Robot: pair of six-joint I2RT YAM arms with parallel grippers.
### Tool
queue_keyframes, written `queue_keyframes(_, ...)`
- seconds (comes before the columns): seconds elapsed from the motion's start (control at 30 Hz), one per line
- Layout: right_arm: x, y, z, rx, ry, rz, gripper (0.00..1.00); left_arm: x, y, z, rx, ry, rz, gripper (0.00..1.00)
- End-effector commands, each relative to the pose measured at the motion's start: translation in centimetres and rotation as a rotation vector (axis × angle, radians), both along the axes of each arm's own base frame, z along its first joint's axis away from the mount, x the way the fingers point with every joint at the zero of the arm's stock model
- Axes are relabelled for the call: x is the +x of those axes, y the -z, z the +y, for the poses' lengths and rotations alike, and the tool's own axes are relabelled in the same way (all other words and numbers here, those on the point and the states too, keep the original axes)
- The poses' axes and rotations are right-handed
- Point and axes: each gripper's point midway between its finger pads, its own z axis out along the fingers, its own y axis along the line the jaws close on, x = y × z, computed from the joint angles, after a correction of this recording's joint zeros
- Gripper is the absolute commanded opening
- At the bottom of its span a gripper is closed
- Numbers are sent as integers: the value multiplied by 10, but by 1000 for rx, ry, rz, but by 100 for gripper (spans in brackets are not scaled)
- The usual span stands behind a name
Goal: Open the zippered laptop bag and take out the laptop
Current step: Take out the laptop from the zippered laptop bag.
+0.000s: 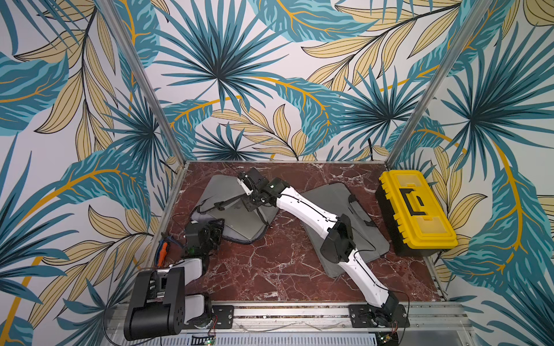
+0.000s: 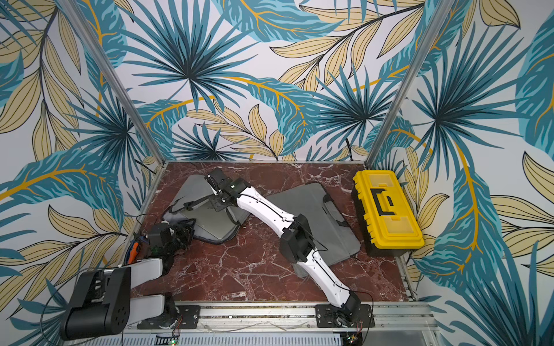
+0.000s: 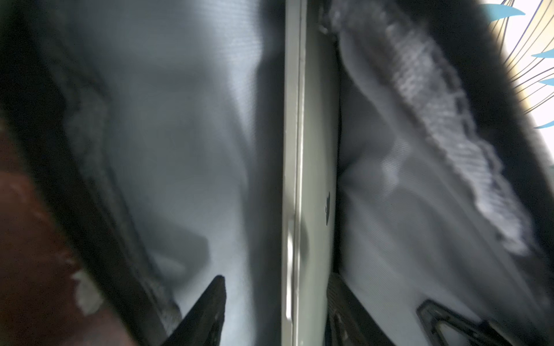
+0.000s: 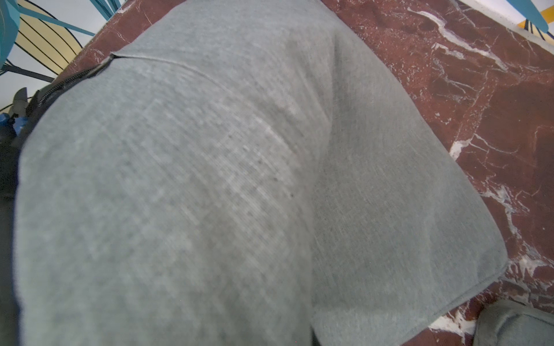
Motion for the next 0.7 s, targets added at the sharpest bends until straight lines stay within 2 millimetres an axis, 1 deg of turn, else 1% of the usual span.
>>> queue_keyframes(0.0,4,-47,25,169,-19,-60,0,25,-25,1,33,18,-110,54)
queue_keyframes(0.1,3,-45,27,172,-22,-55,0,36,-19,-3,13,38,-122,52)
queue_keyframes(0.27,2,-43,27,171,-25,-46,0,54,-18,-7,-40,52,-177,49)
queue_keyframes(0.4,0,-40,29,174,-30,-32,0,58,-16,-7,-46,43,-188,43)
queue_keyframes(0.5,-1,-36,30,175,-31,-21,0,59,-16,-5,-37,37,-188,37)
queue_keyframes(0.53,0,-35,29,172,-29,-20,0,60,-15,-5,-36,38,-187,34)
queue_keyframes(0.67,1,-33,28,167,-20,-21,0,66,-12,-7,-54,49,-178,14)
